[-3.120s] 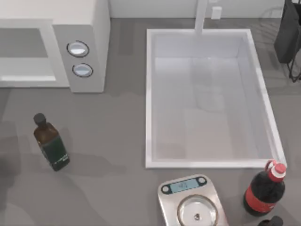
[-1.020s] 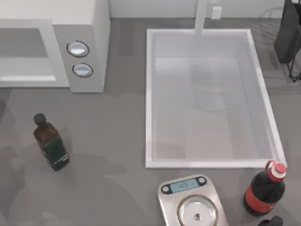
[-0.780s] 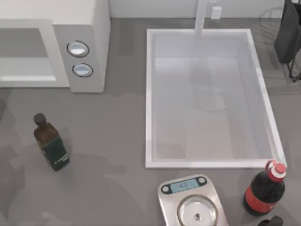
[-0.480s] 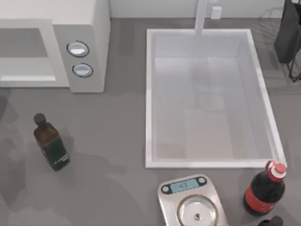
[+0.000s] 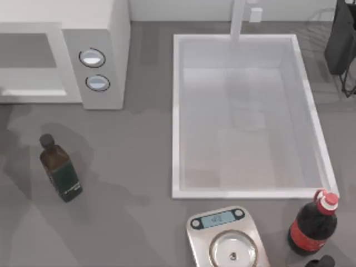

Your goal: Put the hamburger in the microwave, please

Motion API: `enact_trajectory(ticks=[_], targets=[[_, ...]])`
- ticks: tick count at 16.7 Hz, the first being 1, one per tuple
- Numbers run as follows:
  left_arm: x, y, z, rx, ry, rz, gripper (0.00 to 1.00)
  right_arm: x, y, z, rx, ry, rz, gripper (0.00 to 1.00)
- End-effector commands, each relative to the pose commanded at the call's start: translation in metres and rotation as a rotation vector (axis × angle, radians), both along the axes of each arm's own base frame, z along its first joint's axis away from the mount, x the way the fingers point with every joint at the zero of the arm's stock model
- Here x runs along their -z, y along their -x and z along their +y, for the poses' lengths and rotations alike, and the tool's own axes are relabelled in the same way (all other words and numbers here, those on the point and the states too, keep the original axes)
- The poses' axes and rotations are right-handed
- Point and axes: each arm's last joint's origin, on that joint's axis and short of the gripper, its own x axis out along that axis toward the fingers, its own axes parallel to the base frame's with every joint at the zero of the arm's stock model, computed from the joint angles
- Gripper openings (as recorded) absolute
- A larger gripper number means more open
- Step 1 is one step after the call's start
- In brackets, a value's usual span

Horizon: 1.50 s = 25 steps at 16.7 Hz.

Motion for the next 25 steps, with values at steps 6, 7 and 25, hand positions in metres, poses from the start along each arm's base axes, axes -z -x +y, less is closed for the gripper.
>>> enact_trajectory(ticks=[6,7,25], targets=[[0.039,-0.025,-0.031,-0.139,0.154,-0.386,0.00,0.000,0.000,0.000,0.000,0.000,0.000,1.00],[0.044,-0.027,-0.037,-0.152,0.189,-0.442,0.00,0.000,0.000,0.000,0.000,0.000,0.000,1.00],[0.064,-0.036,-0.071,-0.219,0.437,-0.712,0.00,0.000,0.000,0.000,0.000,0.000,0.000,1.00]])
